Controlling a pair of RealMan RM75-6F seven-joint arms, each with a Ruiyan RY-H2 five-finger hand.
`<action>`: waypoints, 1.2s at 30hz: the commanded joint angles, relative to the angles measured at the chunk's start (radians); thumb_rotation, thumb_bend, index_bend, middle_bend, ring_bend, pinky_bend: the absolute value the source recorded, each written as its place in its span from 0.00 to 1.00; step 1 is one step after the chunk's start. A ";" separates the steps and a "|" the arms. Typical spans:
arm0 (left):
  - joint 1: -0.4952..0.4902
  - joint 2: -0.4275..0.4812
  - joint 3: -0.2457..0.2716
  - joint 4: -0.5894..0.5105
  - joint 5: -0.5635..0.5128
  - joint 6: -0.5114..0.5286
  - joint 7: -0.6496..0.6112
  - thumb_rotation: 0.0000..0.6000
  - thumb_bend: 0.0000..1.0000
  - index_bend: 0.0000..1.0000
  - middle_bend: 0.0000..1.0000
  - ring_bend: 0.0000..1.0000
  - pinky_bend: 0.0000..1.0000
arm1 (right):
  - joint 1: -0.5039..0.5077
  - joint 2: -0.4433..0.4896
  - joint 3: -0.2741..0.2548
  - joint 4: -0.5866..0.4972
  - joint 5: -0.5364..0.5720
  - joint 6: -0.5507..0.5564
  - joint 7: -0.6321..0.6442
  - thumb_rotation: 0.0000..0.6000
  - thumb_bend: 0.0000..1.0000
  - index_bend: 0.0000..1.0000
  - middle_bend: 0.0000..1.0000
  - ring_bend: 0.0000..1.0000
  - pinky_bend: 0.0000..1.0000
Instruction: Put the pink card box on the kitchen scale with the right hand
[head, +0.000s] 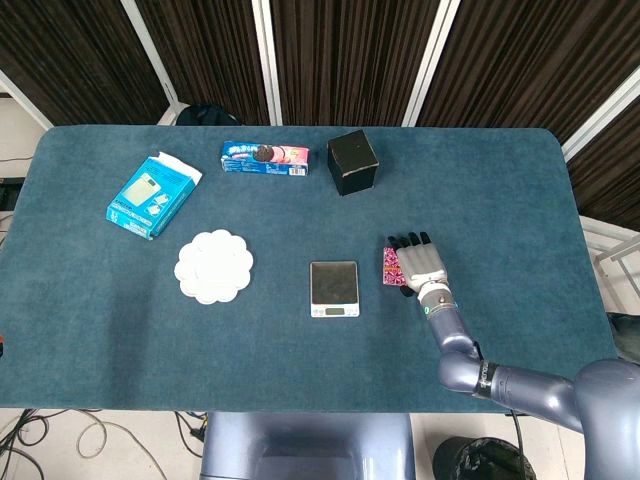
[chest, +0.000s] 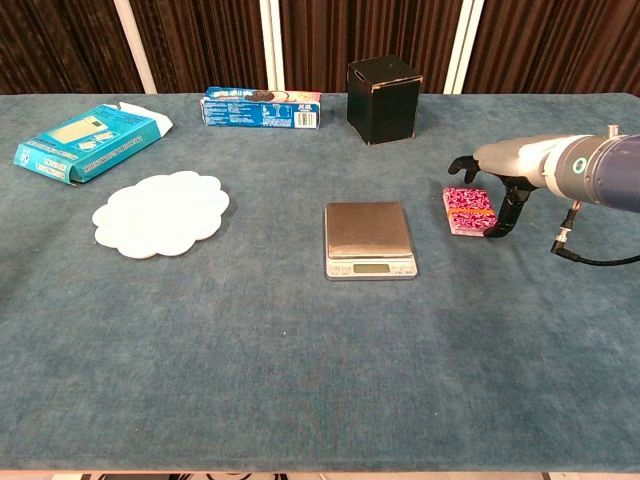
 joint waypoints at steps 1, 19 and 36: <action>0.000 0.000 0.000 0.000 0.000 0.000 0.000 1.00 0.66 0.06 0.00 0.00 0.00 | 0.003 -0.001 -0.004 0.003 0.005 -0.001 0.001 1.00 0.36 0.00 0.17 0.00 0.00; 0.001 0.001 -0.001 -0.004 -0.004 -0.001 -0.004 1.00 0.66 0.06 0.00 0.00 0.00 | 0.008 0.009 0.002 -0.013 -0.039 0.013 0.066 1.00 0.36 0.00 0.31 0.08 0.00; 0.003 0.004 -0.002 -0.008 -0.004 0.001 -0.013 1.00 0.66 0.06 0.00 0.00 0.00 | 0.050 0.066 0.037 -0.276 -0.070 0.102 0.033 1.00 0.36 0.00 0.31 0.08 0.00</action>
